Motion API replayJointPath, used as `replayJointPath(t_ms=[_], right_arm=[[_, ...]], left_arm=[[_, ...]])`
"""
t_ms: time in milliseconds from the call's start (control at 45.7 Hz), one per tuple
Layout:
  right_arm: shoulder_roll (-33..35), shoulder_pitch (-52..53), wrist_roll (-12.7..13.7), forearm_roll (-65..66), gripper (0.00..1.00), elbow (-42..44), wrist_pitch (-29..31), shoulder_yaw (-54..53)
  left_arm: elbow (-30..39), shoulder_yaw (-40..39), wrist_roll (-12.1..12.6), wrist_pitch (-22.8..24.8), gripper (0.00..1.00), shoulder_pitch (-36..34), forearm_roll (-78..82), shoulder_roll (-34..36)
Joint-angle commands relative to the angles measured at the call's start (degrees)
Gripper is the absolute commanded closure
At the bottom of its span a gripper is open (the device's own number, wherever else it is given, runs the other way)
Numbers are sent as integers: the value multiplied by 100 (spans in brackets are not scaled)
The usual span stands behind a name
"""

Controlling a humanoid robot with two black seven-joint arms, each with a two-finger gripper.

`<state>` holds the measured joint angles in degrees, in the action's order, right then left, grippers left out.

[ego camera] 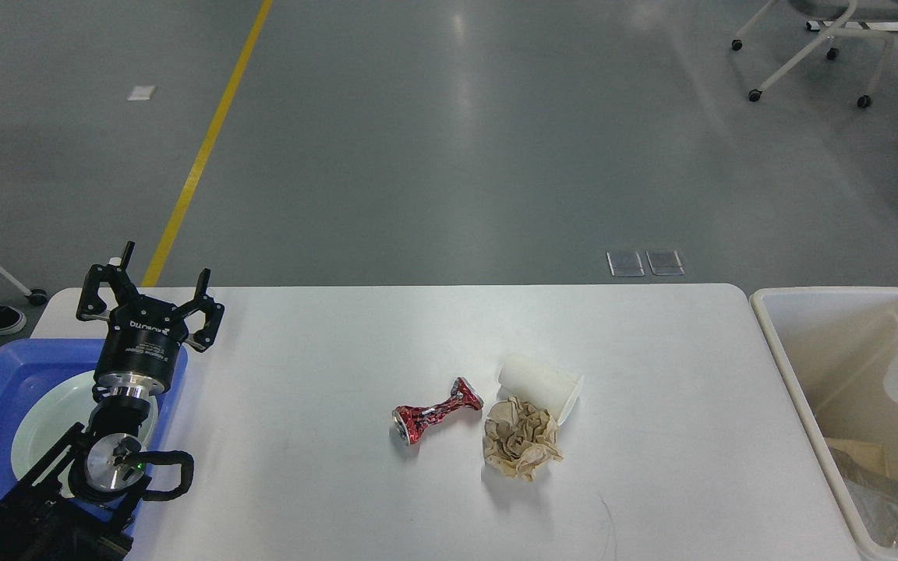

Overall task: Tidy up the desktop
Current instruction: 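Release the paper cup inside the bin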

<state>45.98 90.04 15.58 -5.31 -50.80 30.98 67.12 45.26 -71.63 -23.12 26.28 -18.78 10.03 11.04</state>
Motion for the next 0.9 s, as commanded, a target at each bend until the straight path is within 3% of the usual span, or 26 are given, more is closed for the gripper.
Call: replayJointPath(t_ms=[0,153,460,547,875], right_arm=[[-186,-1530,-3,13,100,1132,-224,-1129],[-721,-3034,-3,4,100,2214,-979,-1834],[-1970,-4915,-11,-101,100,3568,-3238,-2176],[-2172,-5276,-20,-101,100,3797,-3494,-2475],[-2357,-5462,-20,-101,100,3885,-3564,-2625]], left_arm=[[0,0,0,0,4,-3,-1,-6],[0,0,0,0,4,-3,-1,-6],[0,0,0,0,4,-3,-1,-6],[0,0,0,0,4,-3,-1,3],[0,0,0,0,4,-3,-1,3]])
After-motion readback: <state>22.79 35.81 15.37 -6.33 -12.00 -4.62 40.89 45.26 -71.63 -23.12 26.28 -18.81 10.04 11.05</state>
